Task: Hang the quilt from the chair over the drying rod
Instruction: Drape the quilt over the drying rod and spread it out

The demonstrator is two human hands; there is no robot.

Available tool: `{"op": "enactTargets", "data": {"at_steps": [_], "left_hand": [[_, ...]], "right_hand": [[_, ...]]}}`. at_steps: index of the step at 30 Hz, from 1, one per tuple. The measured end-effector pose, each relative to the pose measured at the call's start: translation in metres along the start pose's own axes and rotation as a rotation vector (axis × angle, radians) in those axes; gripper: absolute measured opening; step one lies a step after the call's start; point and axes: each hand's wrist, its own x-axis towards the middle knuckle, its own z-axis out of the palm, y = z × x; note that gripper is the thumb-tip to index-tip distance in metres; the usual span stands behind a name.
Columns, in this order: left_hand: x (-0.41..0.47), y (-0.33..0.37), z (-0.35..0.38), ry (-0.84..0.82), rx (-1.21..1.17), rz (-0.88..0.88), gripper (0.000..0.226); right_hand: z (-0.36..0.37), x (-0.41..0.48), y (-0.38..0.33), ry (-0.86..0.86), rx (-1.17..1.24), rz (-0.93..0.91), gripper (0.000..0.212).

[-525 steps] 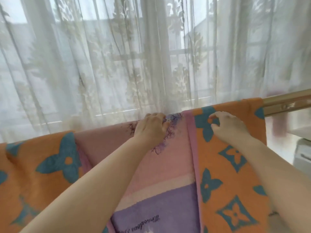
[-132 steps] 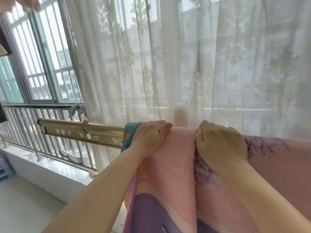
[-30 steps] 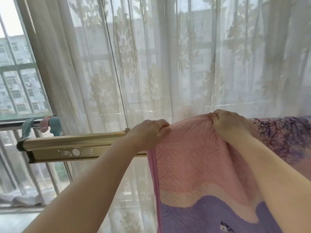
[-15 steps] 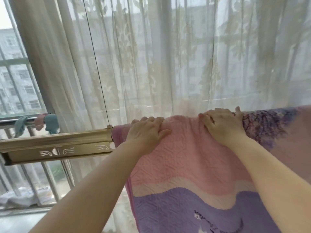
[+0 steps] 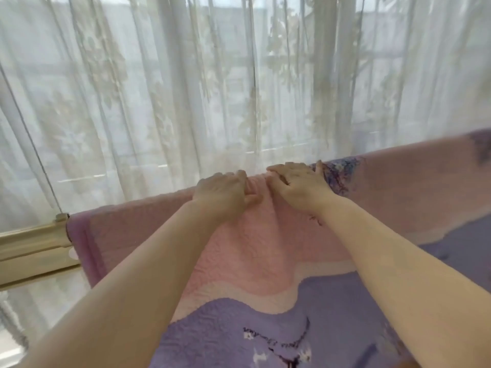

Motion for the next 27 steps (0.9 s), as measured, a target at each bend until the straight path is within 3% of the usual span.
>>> {"op": "enactTargets", "data": {"at_steps": [5, 9, 13, 18, 21, 25, 27], "left_hand": [[0.014, 0.009, 0.014, 0.040, 0.131, -0.044, 0.048], [0.015, 0.013, 0.020, 0.098, 0.139, -0.081, 0.049], [0.019, 0.014, 0.027, 0.127, 0.174, -0.099, 0.056], [0.009, 0.006, 0.041, 0.194, 0.176, 0.007, 0.074], [-0.007, -0.011, 0.045, 0.224, 0.085, 0.132, 0.079], [-0.053, -0.054, 0.058, 0.361, -0.213, 0.326, 0.062], [-0.079, -0.081, 0.068, 0.403, -0.356, 0.314, 0.043]], "right_hand": [[0.005, -0.003, 0.029, 0.035, 0.009, -0.123, 0.054], [0.030, -0.019, 0.048, 0.155, -0.121, -0.171, 0.085], [0.034, -0.020, 0.067, 0.161, -0.154, -0.250, 0.092], [0.038, -0.036, 0.057, 0.126, -0.087, -0.130, 0.085], [0.046, -0.051, 0.036, 0.144, -0.067, -0.025, 0.068], [0.068, -0.068, -0.020, 0.182, -0.024, 0.111, 0.048], [0.081, -0.074, -0.053, 0.191, 0.025, 0.137, 0.043]]}}
